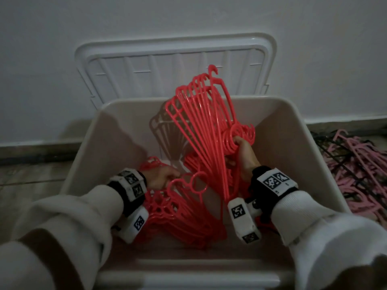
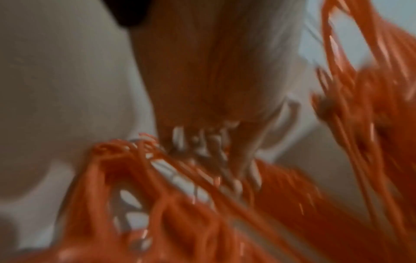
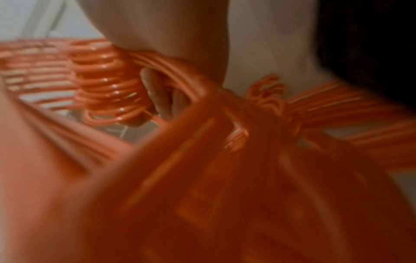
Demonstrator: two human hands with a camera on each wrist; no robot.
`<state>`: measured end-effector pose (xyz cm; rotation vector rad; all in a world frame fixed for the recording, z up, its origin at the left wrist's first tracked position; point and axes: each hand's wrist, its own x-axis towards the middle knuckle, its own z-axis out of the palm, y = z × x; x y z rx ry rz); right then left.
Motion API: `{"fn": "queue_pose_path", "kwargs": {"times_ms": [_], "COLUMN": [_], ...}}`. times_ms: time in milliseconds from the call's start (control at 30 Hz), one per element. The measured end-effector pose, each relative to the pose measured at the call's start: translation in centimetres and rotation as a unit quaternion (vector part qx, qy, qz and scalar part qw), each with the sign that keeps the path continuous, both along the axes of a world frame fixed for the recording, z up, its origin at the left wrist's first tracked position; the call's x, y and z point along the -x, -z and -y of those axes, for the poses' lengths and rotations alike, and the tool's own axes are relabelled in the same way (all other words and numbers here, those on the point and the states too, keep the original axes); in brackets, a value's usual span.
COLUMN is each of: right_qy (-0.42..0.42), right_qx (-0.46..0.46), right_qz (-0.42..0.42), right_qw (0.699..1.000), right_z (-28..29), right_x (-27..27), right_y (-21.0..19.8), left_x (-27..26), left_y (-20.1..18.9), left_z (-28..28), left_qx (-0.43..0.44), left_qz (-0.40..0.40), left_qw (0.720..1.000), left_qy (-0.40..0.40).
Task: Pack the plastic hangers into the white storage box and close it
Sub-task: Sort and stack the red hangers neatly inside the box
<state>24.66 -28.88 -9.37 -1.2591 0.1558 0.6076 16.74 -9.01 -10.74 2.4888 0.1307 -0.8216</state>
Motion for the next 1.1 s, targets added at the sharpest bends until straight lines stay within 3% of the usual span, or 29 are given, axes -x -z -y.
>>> {"fn": "queue_pose_path", "kwargs": {"times_ms": [133,400,533,667,833,933,1100], "right_qy": [-0.003,-0.013,-0.025,-0.021,-0.006,0.040,0.098], "right_qx": [-0.036,-0.051,-0.024,-0.003,0.008,-0.004,-0.006], "right_qz": [-0.020,-0.007,0.018,0.042,0.019,0.003,0.001], "right_qw": [0.999,0.999,0.999,0.999,1.000,0.999,0.995], "right_z": [-0.1,-0.1,-0.4,-0.9,-0.6,-0.2,0.1], "right_x": [1.2,1.5,1.7,2.1,1.1,-0.2,-1.8], "right_y": [-0.4,-1.1,-0.7,-0.6,-0.7,-1.1,-1.0], "left_x": [1.0,1.0,0.9,0.7,0.3,-0.3,-1.8], "left_y": [2.3,2.7,3.7,3.7,3.1,1.9,1.0], "left_z": [1.4,3.3,2.9,2.7,2.2,1.9,0.7], "left_qx": [0.092,0.015,0.035,-0.057,-0.022,-0.011,0.047], "left_qz": [-0.007,-0.033,-0.017,0.029,-0.031,-0.072,-0.062], "left_qw": [0.992,0.986,0.992,0.984,0.998,0.994,0.994], "left_qy": [0.084,0.161,0.121,0.166,0.056,0.079,0.080]}}
